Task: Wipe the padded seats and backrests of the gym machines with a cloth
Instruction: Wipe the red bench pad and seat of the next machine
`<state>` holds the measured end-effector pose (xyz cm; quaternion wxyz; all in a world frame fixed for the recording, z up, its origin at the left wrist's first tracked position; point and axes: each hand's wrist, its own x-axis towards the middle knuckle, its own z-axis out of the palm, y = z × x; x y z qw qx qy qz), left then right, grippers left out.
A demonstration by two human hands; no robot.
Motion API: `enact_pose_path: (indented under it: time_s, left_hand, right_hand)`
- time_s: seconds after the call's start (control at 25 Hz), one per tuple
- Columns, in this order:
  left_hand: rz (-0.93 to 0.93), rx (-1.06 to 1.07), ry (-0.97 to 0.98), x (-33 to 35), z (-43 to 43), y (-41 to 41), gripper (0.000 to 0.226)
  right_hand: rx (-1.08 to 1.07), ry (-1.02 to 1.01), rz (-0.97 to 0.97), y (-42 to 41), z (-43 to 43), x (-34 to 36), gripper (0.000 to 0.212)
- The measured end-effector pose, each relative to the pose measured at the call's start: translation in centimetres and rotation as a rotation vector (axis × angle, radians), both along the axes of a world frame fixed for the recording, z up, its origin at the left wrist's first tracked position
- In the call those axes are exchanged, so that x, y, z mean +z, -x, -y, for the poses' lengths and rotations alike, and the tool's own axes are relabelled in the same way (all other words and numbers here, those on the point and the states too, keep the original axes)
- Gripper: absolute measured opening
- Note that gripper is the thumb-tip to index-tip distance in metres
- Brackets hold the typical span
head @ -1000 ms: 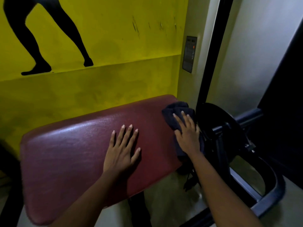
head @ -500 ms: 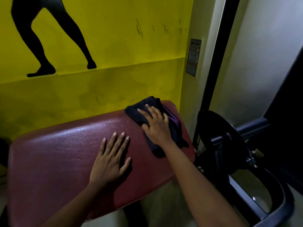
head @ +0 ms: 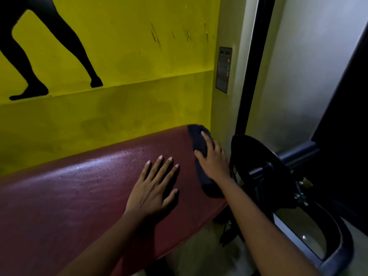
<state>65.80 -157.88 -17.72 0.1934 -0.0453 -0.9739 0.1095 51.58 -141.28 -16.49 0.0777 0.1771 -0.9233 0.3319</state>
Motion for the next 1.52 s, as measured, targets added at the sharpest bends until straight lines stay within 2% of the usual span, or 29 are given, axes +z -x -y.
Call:
enact_pose_path:
  time_s: [0.12,0.2,0.4,0.48,0.64,0.72,0.88,0.96,1.08,1.2,1.52]
  left_hand:
    - [-0.056,-0.016,-0.002,-0.5,0.3,0.1,0.063]
    - [-0.072,-0.017,0.018,-0.6,0.3,0.0,0.063]
    - [-0.086,-0.024,0.011,-0.5,0.1,0.0,0.063]
    - [-0.076,-0.021,0.018,-0.4,0.0,-0.1,0.063]
    - [-0.047,-0.011,0.033,-0.6,0.0,0.0,0.063]
    - [-0.046,-0.012,0.033,-0.6,0.1,0.0,0.063]
    - [-0.048,-0.015,0.027,-0.6,0.2,0.1,0.064]
    - [-0.052,-0.026,0.012,-0.6,0.2,0.0,0.064]
    - [-0.049,-0.054,-0.003,-0.6,0.3,0.0,0.065]
    - [-0.036,-0.080,-0.018,-0.6,0.7,-0.1,0.065]
    - [-0.012,-0.244,0.081,-1.6,5.6,-6.4,0.057]
  right_hand:
    - [0.176,0.295,0.300,6.2,0.8,1.1,0.062]
    - [0.241,0.454,0.402,6.9,0.3,0.4,0.062]
    - [0.248,0.723,0.478,-2.3,-5.9,-5.4,0.056]
    - [0.226,0.742,0.499,-3.5,-6.9,-6.3,0.056]
    - [0.308,0.588,0.418,1.1,-3.9,-2.4,0.061]
    - [0.310,0.621,0.413,2.3,-3.1,-1.9,0.060]
    - [0.113,0.696,0.418,-1.2,-4.3,-4.2,0.052]
    - [-0.047,0.842,0.400,-3.6,-4.4,-5.3,0.049]
    - [-0.424,1.153,0.425,-7.2,-2.8,-6.5,0.056]
    - [-0.590,1.326,0.402,-10.6,-0.4,-6.9,0.062]
    - [-0.724,1.293,0.293,-20.0,8.5,-8.1,0.071]
